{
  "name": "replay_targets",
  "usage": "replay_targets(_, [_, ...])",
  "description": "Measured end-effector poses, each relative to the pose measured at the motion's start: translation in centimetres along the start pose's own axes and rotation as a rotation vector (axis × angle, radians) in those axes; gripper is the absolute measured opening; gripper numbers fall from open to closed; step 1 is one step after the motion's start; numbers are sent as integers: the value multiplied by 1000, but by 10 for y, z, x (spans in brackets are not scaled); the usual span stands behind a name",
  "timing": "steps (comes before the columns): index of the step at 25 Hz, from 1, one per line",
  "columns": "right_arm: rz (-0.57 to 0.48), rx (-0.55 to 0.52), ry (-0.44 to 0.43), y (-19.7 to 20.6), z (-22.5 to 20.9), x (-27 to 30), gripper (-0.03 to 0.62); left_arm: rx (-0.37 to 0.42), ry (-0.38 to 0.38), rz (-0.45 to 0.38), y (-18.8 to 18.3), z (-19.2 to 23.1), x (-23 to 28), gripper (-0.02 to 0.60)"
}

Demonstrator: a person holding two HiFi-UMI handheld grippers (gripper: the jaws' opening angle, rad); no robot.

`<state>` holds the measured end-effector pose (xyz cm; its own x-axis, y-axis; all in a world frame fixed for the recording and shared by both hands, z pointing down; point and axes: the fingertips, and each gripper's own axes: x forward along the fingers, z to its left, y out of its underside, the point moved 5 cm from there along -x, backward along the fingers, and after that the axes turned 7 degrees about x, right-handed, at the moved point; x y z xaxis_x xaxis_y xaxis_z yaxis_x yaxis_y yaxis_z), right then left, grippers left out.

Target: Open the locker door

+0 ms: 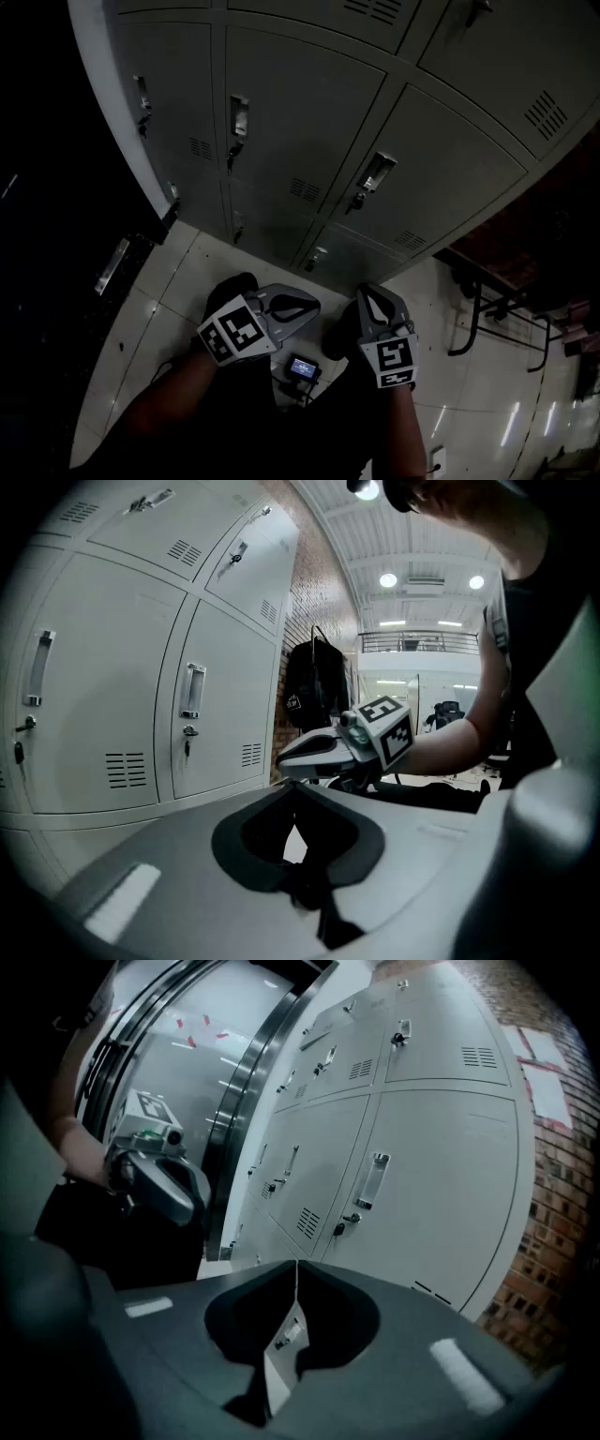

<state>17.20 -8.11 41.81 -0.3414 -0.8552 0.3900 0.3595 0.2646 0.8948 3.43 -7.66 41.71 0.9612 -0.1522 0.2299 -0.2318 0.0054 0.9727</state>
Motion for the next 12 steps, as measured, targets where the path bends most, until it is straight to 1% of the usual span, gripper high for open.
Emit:
replay_targets(1, [14, -25, 16, -3, -4, 8, 25, 3, 1, 1, 0, 1, -1, 12])
replay_targets(4, [61, -109, 79, -11, -17, 31, 28, 8, 7, 0, 1, 3, -4, 12])
replay_targets(7, [108, -208, 163, -21, -31, 53, 28, 3, 10, -12, 0, 4, -6, 12])
replay_targets(10, [164, -336, 228, -30, -41, 75, 33, -2, 9, -22, -1, 5, -7, 12])
replay_targets(12, [198, -432, 259, -36, -44, 90, 62, -2, 8, -25, -2, 5, -8, 12])
